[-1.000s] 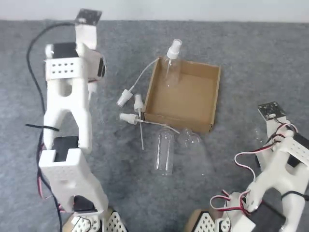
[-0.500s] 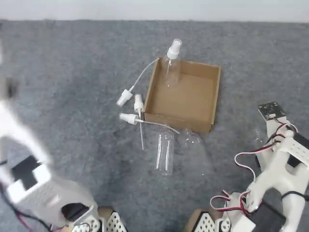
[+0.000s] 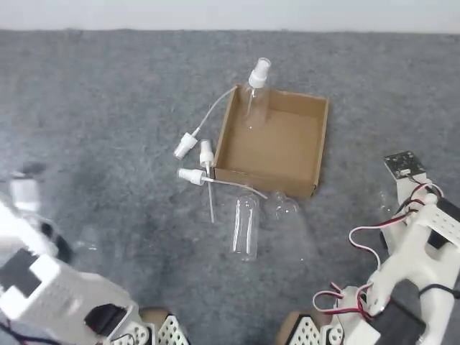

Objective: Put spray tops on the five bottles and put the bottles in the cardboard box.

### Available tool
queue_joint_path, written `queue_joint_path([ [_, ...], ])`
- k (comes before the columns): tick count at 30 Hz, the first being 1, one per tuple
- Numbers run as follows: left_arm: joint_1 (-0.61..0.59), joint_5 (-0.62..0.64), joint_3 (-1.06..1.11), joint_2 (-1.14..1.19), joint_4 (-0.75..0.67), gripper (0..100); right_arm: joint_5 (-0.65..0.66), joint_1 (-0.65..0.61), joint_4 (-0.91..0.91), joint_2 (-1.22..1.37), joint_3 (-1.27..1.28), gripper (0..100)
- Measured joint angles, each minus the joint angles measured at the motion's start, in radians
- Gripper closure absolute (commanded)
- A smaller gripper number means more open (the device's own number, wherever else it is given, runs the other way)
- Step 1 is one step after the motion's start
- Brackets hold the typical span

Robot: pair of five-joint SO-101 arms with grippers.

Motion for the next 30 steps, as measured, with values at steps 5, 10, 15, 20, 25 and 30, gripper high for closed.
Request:
queue_joint_path([
  [5, 0.075, -0.002, 0.183, -0.038, -0.069, 92, 0.000, 0.000, 0.000, 0.000, 0.000, 85.3],
  [10, 0.183, 0.038, 0.206, -0.046, -0.069, 92, 0.000, 0.000, 0.000, 0.000, 0.000, 85.3],
  [15, 0.328, 0.124, 0.209, -0.051, -0.092, 92, 0.000, 0.000, 0.000, 0.000, 0.000, 85.3],
  [20, 0.419, 0.198, 0.206, -0.120, -0.149, 92, 0.000, 0.000, -0.002, 0.000, 0.000, 85.3],
  [25, 0.362, 0.230, 0.144, -0.316, -0.170, 92, 0.000, 0.000, -0.002, 0.000, 0.000, 85.3],
  [30, 0.158, 0.074, 0.141, -0.555, -0.072, 94, 0.000, 0.000, -0.002, 0.000, 0.000, 85.3],
])
